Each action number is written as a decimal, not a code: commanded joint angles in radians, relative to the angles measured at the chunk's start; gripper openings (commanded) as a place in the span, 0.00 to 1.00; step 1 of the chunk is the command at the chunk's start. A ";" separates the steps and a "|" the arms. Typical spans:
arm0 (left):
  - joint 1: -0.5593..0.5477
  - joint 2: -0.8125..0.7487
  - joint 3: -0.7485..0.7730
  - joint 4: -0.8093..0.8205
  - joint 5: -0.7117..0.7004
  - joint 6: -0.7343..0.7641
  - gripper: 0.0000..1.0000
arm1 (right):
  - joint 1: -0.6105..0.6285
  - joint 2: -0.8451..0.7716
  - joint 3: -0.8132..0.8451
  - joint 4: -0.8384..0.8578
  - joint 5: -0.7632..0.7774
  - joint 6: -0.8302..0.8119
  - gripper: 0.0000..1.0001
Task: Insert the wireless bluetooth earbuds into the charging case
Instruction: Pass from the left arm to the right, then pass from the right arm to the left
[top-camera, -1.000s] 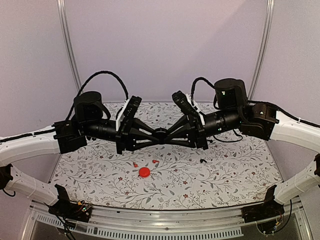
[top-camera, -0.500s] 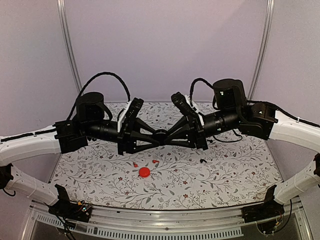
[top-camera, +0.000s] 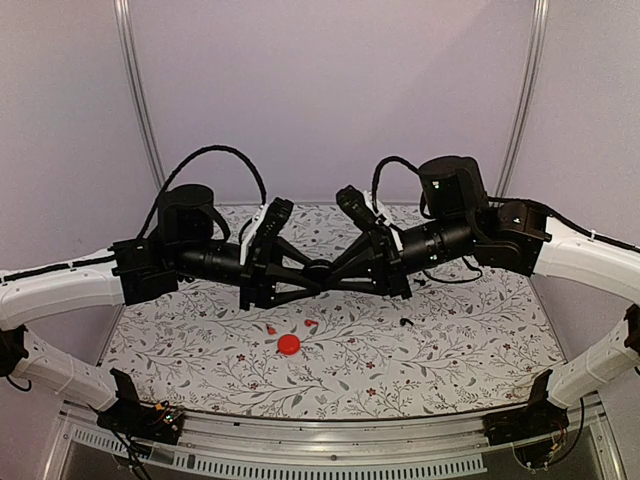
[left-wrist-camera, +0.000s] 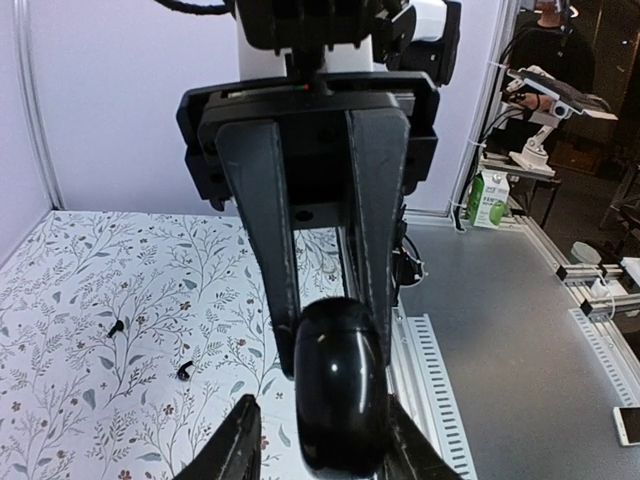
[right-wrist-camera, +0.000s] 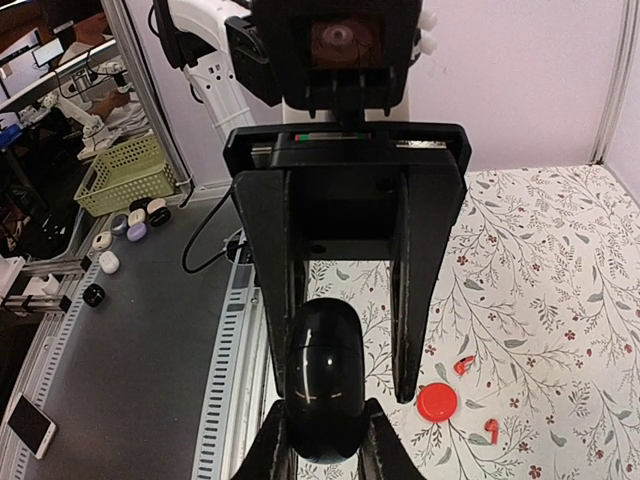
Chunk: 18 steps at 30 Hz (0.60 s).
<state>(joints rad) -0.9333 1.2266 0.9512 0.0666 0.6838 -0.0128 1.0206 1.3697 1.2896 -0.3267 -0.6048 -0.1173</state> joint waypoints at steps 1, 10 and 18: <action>-0.005 0.005 0.039 -0.027 -0.016 0.011 0.38 | 0.001 0.015 0.031 -0.031 0.025 -0.013 0.00; -0.006 0.019 0.048 -0.049 -0.013 0.011 0.33 | 0.001 0.017 0.036 -0.064 0.046 -0.023 0.00; -0.007 0.027 0.049 -0.063 -0.015 0.011 0.31 | 0.001 0.013 0.036 -0.059 0.047 -0.020 0.00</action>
<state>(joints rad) -0.9356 1.2457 0.9802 0.0208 0.6689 -0.0082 1.0206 1.3838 1.2915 -0.3897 -0.5652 -0.1318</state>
